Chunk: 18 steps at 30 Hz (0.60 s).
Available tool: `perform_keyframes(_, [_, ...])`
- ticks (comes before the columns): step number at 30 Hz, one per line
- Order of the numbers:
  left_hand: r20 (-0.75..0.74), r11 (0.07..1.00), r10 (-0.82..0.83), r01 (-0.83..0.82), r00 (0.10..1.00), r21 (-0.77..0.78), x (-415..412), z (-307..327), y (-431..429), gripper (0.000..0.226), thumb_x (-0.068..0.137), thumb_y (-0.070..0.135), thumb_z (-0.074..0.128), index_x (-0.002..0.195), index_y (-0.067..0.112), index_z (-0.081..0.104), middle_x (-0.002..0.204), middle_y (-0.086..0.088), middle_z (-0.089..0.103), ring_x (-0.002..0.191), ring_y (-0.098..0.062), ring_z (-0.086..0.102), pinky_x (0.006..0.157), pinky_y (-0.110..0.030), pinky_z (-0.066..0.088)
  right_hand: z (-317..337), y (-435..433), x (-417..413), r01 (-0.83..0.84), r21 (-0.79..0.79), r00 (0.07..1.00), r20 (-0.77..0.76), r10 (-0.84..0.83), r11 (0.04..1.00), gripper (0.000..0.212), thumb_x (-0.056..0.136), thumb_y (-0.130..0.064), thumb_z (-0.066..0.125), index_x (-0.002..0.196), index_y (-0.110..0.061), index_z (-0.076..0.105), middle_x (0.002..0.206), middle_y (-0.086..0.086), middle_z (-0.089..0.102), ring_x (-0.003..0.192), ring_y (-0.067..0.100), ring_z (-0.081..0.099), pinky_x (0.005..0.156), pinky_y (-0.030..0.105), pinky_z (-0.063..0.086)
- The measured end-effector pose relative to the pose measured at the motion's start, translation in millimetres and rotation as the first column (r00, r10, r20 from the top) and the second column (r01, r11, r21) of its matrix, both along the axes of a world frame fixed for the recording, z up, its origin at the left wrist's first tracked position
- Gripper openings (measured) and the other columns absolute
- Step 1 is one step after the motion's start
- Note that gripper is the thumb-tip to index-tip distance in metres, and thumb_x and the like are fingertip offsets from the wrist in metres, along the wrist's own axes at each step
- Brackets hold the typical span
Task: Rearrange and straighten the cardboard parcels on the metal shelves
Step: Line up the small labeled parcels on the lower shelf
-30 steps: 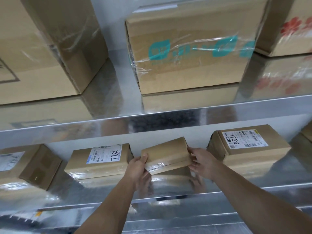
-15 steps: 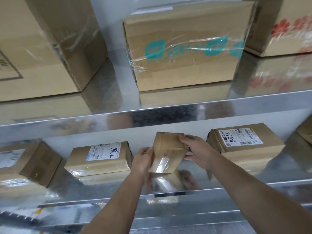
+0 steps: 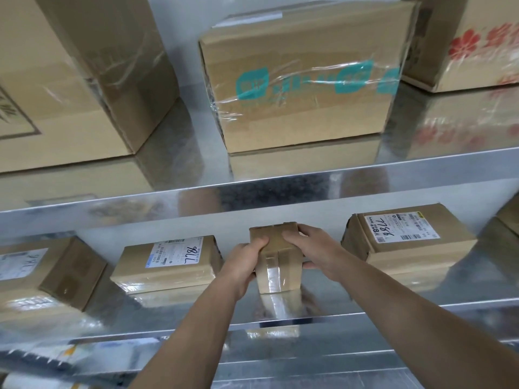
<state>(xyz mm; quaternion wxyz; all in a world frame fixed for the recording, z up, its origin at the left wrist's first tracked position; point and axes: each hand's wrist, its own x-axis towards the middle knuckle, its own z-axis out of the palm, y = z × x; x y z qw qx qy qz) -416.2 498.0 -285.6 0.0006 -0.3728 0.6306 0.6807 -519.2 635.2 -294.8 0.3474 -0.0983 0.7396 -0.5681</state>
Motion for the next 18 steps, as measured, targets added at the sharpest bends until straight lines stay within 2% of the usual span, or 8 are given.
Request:
perform_keyframes(4, [0.004, 1.0, 0.011, -0.011, 1.0, -0.014, -0.3, -4.4, -2.3, 0.035, 0.1, 0.033, 0.056, 0.107, 0.004, 0.073, 0.096, -0.011, 0.078, 0.085, -0.023, 0.072, 0.091, -0.039, 0.057, -0.3, -5.6, 1.3, 0.01, 0.02, 0.999, -0.031, -0.009, 1.0, 0.004, 0.092, -0.04, 0.067, 0.095, -0.037, 0.068, 0.107, -0.005, 0.076, 0.101, 0.019, 0.073, 0.097, 0.046, 0.058])
perform_keyframes(6, [-0.004, 1.0, 0.015, -0.015, 1.0, -0.018, -1.1, -5.9, -3.5, 0.033, 0.101, 0.032, 0.056, 0.107, 0.004, 0.072, 0.093, -0.009, 0.078, 0.082, -0.021, 0.072, 0.087, -0.037, 0.058, 0.0, -8.4, 0.6, 0.02, 0.041, 0.999, -0.042, -0.018, 0.999, 0.006, 0.092, -0.04, 0.068, 0.088, -0.04, 0.064, 0.109, -0.003, 0.075, 0.102, 0.022, 0.072, 0.096, 0.047, 0.058])
perform_keyframes(11, [0.002, 0.999, 0.03, -0.03, 1.0, -0.012, -2.9, -7.1, -6.2, 0.033, 0.1, 0.033, 0.058, 0.109, 0.005, 0.072, 0.096, -0.009, 0.079, 0.087, -0.023, 0.074, 0.09, -0.038, 0.059, -0.6, -11.1, -0.5, 0.037, 0.06, 0.998, -0.05, -0.034, 0.997, 0.004, 0.092, -0.042, 0.068, 0.091, -0.041, 0.065, 0.11, -0.002, 0.074, 0.101, 0.022, 0.072, 0.094, 0.047, 0.059])
perform_keyframes(12, [0.006, 0.999, 0.033, -0.033, 0.999, -0.016, -2.6, -6.8, -6.2, 0.034, 0.1, 0.035, 0.058, 0.11, 0.006, 0.072, 0.096, -0.008, 0.079, 0.089, -0.023, 0.074, 0.092, -0.04, 0.059, -1.6, -10.9, -0.5, 0.041, 0.063, 0.998, -0.046, -0.038, 0.997, 0.007, 0.09, -0.045, 0.068, 0.095, -0.041, 0.066, 0.111, -0.002, 0.074, 0.102, 0.022, 0.071, 0.095, 0.047, 0.059])
perform_keyframes(13, [0.011, 0.999, 0.036, -0.036, 0.999, -0.018, -1.2, -6.2, -5.2, 0.036, 0.099, 0.037, 0.059, 0.11, 0.007, 0.073, 0.096, -0.007, 0.079, 0.091, -0.023, 0.074, 0.094, -0.04, 0.058, -1.9, -9.8, 0.4, 0.039, 0.062, 0.998, -0.047, -0.036, 0.997, 0.023, 0.085, -0.051, 0.068, 0.106, -0.041, 0.067, 0.114, -0.003, 0.073, 0.104, 0.022, 0.07, 0.095, 0.047, 0.059])
perform_keyframes(15, [0.012, 1.0, 0.02, -0.02, 1.0, -0.004, 1.6, -4.0, -4.1, 0.039, 0.098, 0.045, 0.06, 0.112, 0.01, 0.073, 0.097, -0.004, 0.079, 0.095, -0.022, 0.073, 0.098, -0.04, 0.056, -5.3, -6.8, -2.2, 0.036, 0.064, 0.999, -0.029, -0.034, 0.997, 0.069, 0.068, -0.067, 0.068, 0.13, -0.036, 0.062, 0.122, -0.002, 0.069, 0.109, 0.023, 0.068, 0.094, 0.046, 0.059])
perform_keyframes(16, [0.013, 1.0, 0.006, -0.006, 1.0, 0.022, 3.9, -2.8, -3.6, 0.04, 0.097, 0.049, 0.06, 0.112, 0.015, 0.073, 0.099, -0.001, 0.079, 0.099, -0.019, 0.071, 0.101, -0.039, 0.053, -6.8, -4.2, -4.1, 0.039, 0.066, 0.999, -0.018, -0.038, 0.997, 0.08, 0.066, -0.07, 0.068, 0.134, -0.03, 0.058, 0.126, 0.0, 0.066, 0.111, 0.023, 0.066, 0.094, 0.046, 0.058])
perform_keyframes(18, [0.012, 0.995, 0.0, -0.002, 1.0, 0.102, 10.1, -3.4, -3.4, 0.045, 0.095, 0.063, 0.055, 0.115, 0.025, 0.07, 0.113, 0.007, 0.073, 0.112, -0.014, 0.062, 0.109, -0.041, 0.04, -7.8, 1.2, -7.2, 0.049, 0.069, 0.999, -0.002, -0.049, 0.996, 0.067, 0.079, -0.066, 0.069, 0.129, -0.022, 0.055, 0.128, 0.002, 0.062, 0.115, 0.023, 0.062, 0.096, 0.046, 0.057])
